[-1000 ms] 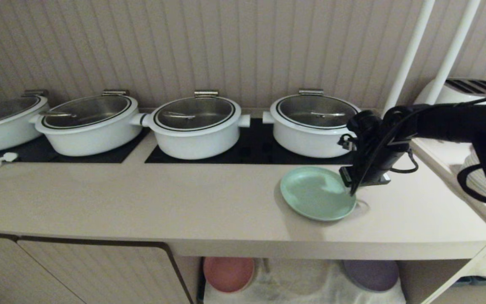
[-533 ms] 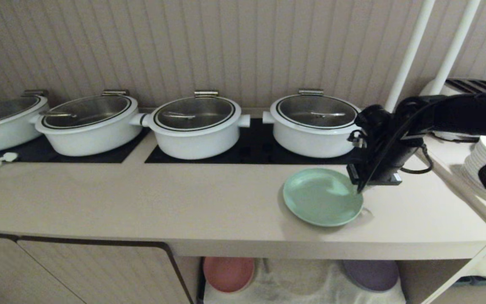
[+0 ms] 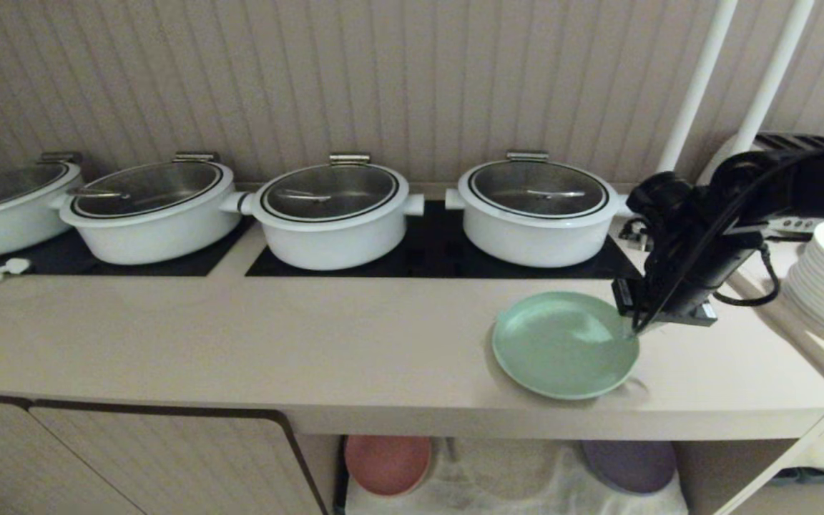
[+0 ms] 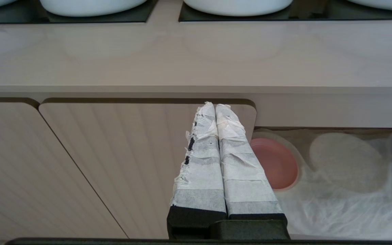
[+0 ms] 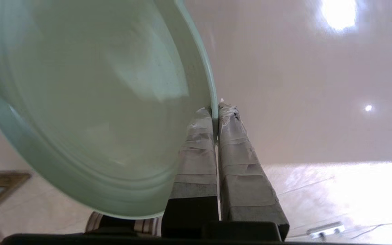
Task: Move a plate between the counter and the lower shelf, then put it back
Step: Pick up the plate
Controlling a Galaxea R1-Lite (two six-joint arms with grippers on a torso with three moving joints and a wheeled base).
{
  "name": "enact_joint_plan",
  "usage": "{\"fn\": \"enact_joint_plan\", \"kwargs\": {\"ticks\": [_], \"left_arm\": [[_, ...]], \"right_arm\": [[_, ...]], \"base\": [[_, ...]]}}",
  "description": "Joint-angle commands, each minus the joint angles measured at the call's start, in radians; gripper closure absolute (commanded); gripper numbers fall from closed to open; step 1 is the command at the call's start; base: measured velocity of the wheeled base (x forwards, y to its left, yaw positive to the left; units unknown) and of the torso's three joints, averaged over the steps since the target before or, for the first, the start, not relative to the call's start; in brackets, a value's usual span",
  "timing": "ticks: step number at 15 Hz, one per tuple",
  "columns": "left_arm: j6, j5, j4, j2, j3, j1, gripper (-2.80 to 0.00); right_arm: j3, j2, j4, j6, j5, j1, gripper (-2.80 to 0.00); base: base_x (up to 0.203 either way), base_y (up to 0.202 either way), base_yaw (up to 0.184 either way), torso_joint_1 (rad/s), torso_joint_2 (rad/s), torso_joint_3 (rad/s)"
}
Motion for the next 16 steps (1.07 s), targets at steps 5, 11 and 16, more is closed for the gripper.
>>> {"fn": "enact_joint_plan", "kwargs": {"ticks": [5, 11, 16], "left_arm": [[0.0, 0.0, 0.0, 0.0, 0.0, 0.0, 0.0], [-0.001, 0.0, 0.0, 0.0, 0.0, 0.0, 0.0], [0.001, 0.0, 0.0, 0.0, 0.0, 0.0, 0.0]], "right_arm": [[0.076, -0.108, 0.002, 0.058, 0.033, -0.017, 0.0], [0.158, -0.214, -0.002, 0.068, 0.07, -0.058, 0.0], [0.238, -0.35, -0.003, 0.072, 0.074, -0.068, 0.0]], "base": [[0.0, 0.0, 0.0, 0.0, 0.0, 0.0], [0.0, 0.0, 0.0, 0.0, 0.0, 0.0], [0.0, 0.0, 0.0, 0.0, 0.0, 0.0]]}}
